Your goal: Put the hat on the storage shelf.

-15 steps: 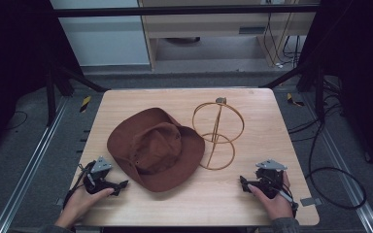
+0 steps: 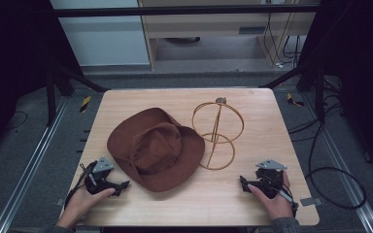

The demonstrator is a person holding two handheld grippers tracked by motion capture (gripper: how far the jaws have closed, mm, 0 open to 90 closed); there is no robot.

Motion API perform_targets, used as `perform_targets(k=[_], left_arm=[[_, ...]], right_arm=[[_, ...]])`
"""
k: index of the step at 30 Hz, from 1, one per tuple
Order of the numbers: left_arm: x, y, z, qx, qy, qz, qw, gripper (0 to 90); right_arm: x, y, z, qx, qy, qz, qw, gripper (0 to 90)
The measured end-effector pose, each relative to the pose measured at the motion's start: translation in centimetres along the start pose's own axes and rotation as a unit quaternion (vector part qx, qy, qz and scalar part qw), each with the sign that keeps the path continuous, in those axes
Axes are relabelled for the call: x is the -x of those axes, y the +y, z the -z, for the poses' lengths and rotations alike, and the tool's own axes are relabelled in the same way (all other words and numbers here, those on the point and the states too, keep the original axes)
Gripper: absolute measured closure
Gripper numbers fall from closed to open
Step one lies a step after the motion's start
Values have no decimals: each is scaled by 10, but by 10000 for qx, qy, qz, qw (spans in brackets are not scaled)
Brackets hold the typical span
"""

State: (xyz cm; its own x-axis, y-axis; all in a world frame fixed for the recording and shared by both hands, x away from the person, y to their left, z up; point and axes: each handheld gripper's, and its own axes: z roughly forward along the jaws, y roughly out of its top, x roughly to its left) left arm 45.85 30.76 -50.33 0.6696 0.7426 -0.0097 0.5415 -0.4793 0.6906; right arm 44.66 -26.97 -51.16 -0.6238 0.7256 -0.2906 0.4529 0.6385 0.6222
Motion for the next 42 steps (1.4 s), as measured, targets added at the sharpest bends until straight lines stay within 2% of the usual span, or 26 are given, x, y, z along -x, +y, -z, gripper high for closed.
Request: perform_targets(k=[1, 5, 8, 12, 14, 15, 17, 18, 19, 21, 23, 25, 29, 30, 32, 37, 42], left_arm=[[1, 1, 1, 51, -55, 28, 10000, 48], [6, 1, 10, 132, -68, -90, 9998, 61], [9, 2, 15, 247, -195, -136, 9994, 70], [15, 4, 20, 295, -207, -320, 9988, 72], [17, 6, 23, 364, -213, -347, 9985, 72], [19, 10, 27, 468, -261, -325, 9980, 73], [21, 12, 29, 479, -235, -370, 9979, 73], [25, 20, 33, 516, -200, -433, 9975, 76], [25, 20, 33, 516, -200, -433, 9975, 79], [27, 31, 34, 531, -197, -457, 9974, 79], [29, 40, 34, 469, -135, -505, 9975, 80], [31, 52, 33, 339, -76, -665, 9972, 79], [32, 72, 27, 170, -41, -753, 9970, 79], [33, 78, 25, 58, 12, -871, 9962, 79], [33, 85, 21, -32, 54, -954, 9954, 79], [35, 102, 7, -289, -8, -965, 9949, 79], [35, 121, -4, -458, 88, -1055, 9933, 78]], right_arm=[[0, 0, 0, 0, 2, 1, 10000, 5], [0, 0, 0, 0, 0, 2, 10000, 5], [0, 0, 0, 2, 8, 3, 10000, 5], [0, 0, 0, 0, 0, 3, 10000, 5], [0, 0, 0, 3, 10, 2, 10000, 5], [0, 0, 0, 1, 1, 3, 10000, 5], [0, 0, 0, 0, 0, 2, 10000, 5], [0, 0, 0, 0, 0, 2, 10000, 5], [0, 0, 0, 0, 0, 2, 10000, 5], [0, 0, 0, 0, 0, -1, 10000, 5], [0, 0, 0, 1, 1, 2, 10000, 5], [0, 0, 0, 1, 1, 0, 10000, 5], [0, 0, 0, 0, 0, 2, 10000, 5], [0, 0, 0, 0, 1, 0, 10000, 5], [0, 0, 0, 0, 2, 0, 10000, 5], [0, 0, 0, 1, 0, 0, 10000, 5], [0, 0, 0, 0, 1, 0, 10000, 5]])
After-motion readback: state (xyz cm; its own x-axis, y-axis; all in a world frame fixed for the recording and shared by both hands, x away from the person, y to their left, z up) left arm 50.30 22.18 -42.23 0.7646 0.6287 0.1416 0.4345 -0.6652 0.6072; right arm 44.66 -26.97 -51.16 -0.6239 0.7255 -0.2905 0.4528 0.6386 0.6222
